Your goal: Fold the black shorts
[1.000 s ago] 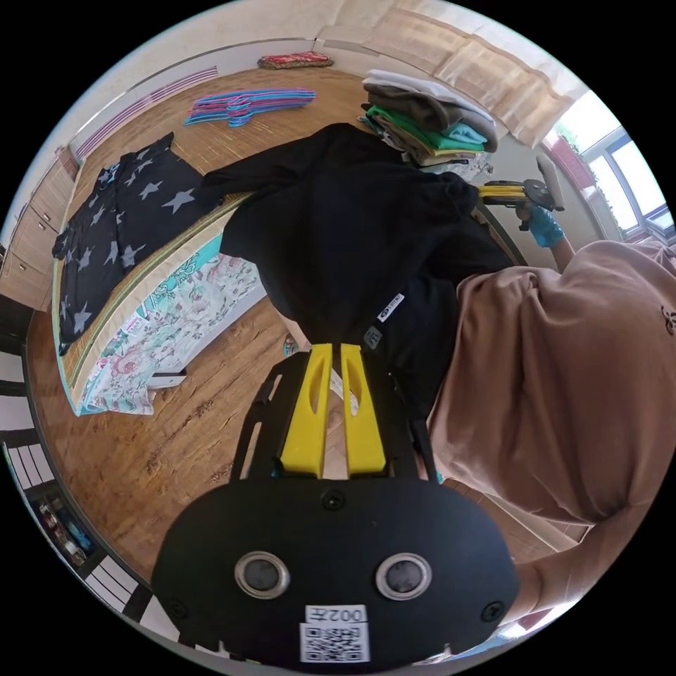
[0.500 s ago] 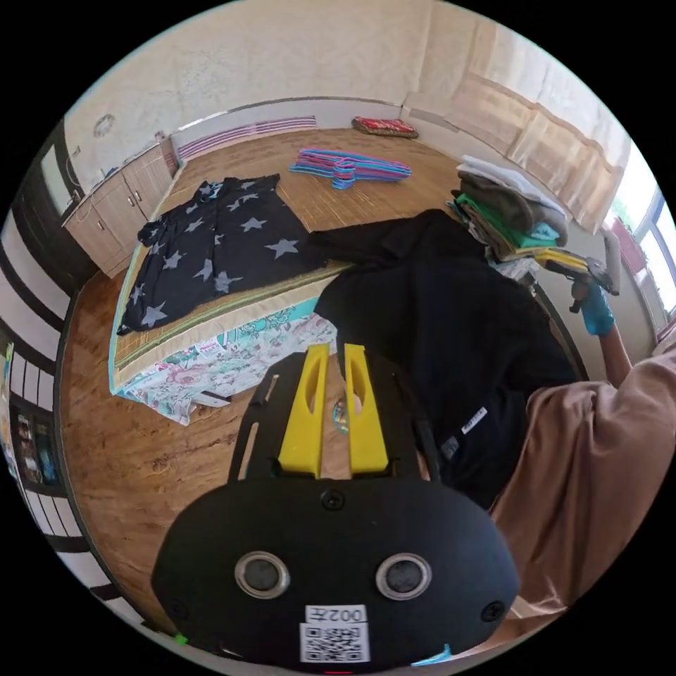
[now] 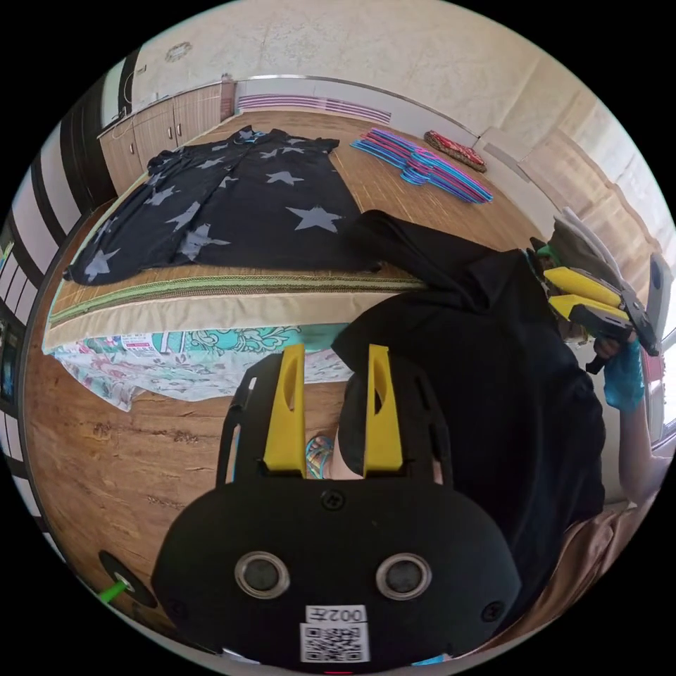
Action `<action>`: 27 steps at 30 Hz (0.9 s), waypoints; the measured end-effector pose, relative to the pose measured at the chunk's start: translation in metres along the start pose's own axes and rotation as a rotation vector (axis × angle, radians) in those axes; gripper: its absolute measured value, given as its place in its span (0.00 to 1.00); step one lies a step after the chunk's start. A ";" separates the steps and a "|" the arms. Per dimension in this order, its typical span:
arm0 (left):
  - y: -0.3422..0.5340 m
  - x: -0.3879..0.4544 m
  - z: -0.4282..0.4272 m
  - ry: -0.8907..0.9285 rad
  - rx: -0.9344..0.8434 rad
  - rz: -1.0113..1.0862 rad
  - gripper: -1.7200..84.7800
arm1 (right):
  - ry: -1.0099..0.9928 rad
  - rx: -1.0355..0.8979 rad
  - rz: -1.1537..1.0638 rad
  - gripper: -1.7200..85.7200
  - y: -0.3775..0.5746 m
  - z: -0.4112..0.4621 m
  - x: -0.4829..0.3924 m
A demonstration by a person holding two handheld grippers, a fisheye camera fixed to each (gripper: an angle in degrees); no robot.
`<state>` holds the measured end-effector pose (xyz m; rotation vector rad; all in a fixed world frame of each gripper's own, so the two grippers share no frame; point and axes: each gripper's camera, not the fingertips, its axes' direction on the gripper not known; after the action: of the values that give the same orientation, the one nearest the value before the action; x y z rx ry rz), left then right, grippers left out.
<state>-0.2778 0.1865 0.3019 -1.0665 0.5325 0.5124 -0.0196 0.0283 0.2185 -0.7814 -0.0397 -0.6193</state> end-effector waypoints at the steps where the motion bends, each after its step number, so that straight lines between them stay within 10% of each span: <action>1: -0.003 -0.001 0.006 0.000 -0.002 -0.014 0.10 | -0.004 -0.019 0.009 0.16 -0.014 0.012 0.001; 11: -0.024 0.006 0.013 -0.052 0.053 -0.019 0.01 | 0.094 -0.173 0.025 0.05 -0.090 0.075 0.001; 27: -0.120 0.021 0.005 0.024 0.080 0.157 0.08 | 0.272 0.219 0.037 0.02 -0.195 0.016 0.037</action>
<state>-0.1858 0.1468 0.3716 -0.9603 0.6565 0.6121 -0.0900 -0.0859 0.3651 -0.4808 0.1539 -0.6688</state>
